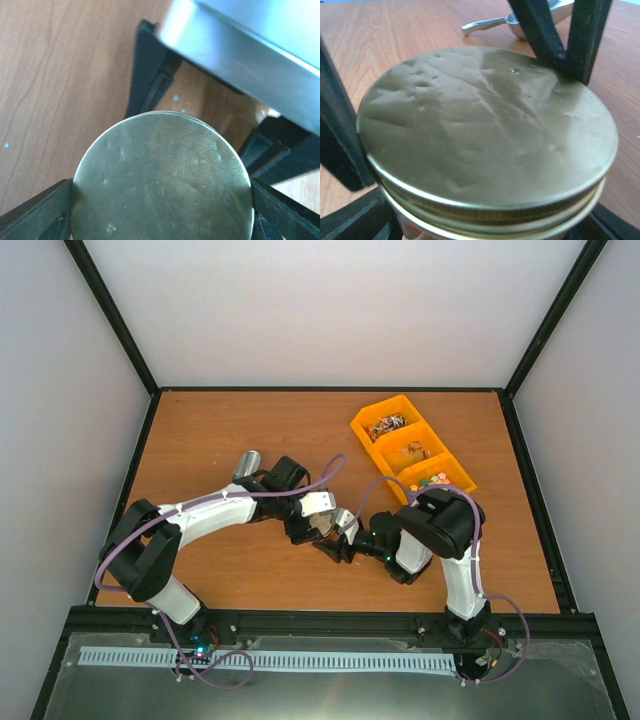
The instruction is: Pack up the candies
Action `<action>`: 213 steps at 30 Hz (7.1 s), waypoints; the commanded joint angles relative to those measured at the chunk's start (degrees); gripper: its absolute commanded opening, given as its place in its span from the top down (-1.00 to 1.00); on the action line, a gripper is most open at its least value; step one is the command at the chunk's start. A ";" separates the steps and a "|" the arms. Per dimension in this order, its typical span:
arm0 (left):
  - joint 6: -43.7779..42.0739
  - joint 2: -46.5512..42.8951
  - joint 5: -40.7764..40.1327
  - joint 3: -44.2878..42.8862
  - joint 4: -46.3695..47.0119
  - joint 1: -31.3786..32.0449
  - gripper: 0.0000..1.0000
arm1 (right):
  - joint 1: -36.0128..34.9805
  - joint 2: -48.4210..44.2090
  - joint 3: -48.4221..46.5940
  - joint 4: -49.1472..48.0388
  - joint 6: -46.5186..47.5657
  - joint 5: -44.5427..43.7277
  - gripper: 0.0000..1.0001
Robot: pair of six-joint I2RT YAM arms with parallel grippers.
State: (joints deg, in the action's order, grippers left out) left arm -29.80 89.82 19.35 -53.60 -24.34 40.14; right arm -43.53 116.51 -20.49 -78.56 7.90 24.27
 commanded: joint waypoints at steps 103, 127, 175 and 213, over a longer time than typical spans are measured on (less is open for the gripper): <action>7.94 -3.93 -0.36 4.52 4.00 3.98 0.52 | -0.07 1.01 2.20 -9.55 -0.37 2.73 -0.82; -13.12 -5.97 8.88 3.88 -6.05 4.22 0.53 | -0.07 1.67 2.09 -9.65 1.56 6.05 0.29; 10.49 -6.70 -3.68 6.24 6.93 5.12 0.78 | -0.11 2.83 1.19 -8.15 0.05 -1.07 -0.46; -0.25 -3.30 7.19 4.83 4.37 1.86 0.77 | -0.06 2.15 2.76 -11.80 -0.26 5.24 -0.79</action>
State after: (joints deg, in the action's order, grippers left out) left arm -38.13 85.78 23.09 -49.47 -25.39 42.59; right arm -43.94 118.32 -17.02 -83.85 8.19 32.53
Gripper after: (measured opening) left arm 0.870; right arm 0.885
